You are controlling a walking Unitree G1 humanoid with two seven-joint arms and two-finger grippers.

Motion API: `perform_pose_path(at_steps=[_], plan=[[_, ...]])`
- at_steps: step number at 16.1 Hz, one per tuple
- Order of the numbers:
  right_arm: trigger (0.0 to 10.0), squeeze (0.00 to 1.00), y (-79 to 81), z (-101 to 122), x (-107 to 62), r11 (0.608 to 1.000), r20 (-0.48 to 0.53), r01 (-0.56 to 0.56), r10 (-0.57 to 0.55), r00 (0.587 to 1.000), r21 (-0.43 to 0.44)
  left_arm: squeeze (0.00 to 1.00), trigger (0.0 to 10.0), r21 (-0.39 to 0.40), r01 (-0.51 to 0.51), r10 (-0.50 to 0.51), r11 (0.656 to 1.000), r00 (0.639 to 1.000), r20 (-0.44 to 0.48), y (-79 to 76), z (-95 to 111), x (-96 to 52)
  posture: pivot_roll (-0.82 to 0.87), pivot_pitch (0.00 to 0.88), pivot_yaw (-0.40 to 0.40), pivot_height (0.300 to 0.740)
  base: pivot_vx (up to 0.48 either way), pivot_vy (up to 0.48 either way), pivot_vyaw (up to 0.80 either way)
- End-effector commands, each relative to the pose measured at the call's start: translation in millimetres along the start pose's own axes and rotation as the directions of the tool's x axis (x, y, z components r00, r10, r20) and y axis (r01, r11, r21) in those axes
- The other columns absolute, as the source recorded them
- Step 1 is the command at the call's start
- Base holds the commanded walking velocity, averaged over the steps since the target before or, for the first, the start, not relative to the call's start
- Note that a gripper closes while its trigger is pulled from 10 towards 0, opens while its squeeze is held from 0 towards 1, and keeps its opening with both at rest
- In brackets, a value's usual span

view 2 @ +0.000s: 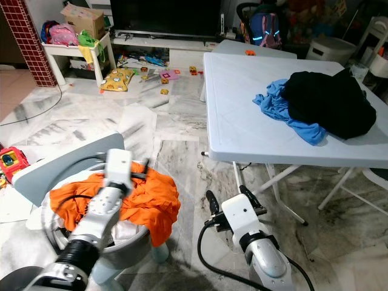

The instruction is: Hang hanger

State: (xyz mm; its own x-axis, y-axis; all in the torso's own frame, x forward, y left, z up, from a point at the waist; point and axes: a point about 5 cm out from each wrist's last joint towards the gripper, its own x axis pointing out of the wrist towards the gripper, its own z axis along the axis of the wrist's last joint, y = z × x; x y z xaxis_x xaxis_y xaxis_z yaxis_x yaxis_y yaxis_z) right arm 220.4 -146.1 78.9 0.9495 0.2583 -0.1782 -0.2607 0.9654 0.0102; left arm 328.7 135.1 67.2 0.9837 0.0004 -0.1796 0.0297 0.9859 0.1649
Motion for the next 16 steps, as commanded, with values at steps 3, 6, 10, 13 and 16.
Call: perform_pose_path(at_steps=[3,6,10,13,16], plan=[[10.0,0.00,3.2,0,-3.6,0.999,-0.018,-0.037,0.037,0.999,-0.023,0.00,10.0,0.013,-0.127,0.128,0.992,0.990,-0.059,23.0,-5,1.5,0.07,0.000,-0.086,0.740,0.000,0.000,0.00],[10.0,0.00,6.9,-1,-3.7,0.997,-0.028,-0.075,0.074,0.997,-0.029,0.00,10.0,0.019,-0.219,0.220,0.976,0.972,-0.082,44.6,-13,-9.3,0.10,0.000,-0.101,0.740,0.000,0.000,0.00],[10.0,0.00,9.8,0,1.4,0.995,-0.017,-0.096,0.095,0.995,-0.036,0.00,10.0,0.012,-0.220,0.220,0.975,0.975,-0.013,45.8,-1,-11.5,0.12,0.000,-0.106,0.740,0.000,0.000,0.60],[10.0,0.00,10.7,0,3.2,0.995,-0.015,-0.094,0.093,0.996,-0.032,0.00,10.0,0.031,-0.221,0.222,0.975,0.975,-0.016,44.5,0,-12.7,0.12,0.000,-0.099,0.740,0.000,0.000,0.79],[10.0,0.00,9.1,-1,4.3,0.997,-0.014,-0.073,0.072,0.997,-0.021,0.00,10.0,0.046,-0.233,0.235,0.971,0.970,-0.058,50.6,-7,-14.5,0.13,0.000,-0.095,0.740,0.000,0.000,0.45]])
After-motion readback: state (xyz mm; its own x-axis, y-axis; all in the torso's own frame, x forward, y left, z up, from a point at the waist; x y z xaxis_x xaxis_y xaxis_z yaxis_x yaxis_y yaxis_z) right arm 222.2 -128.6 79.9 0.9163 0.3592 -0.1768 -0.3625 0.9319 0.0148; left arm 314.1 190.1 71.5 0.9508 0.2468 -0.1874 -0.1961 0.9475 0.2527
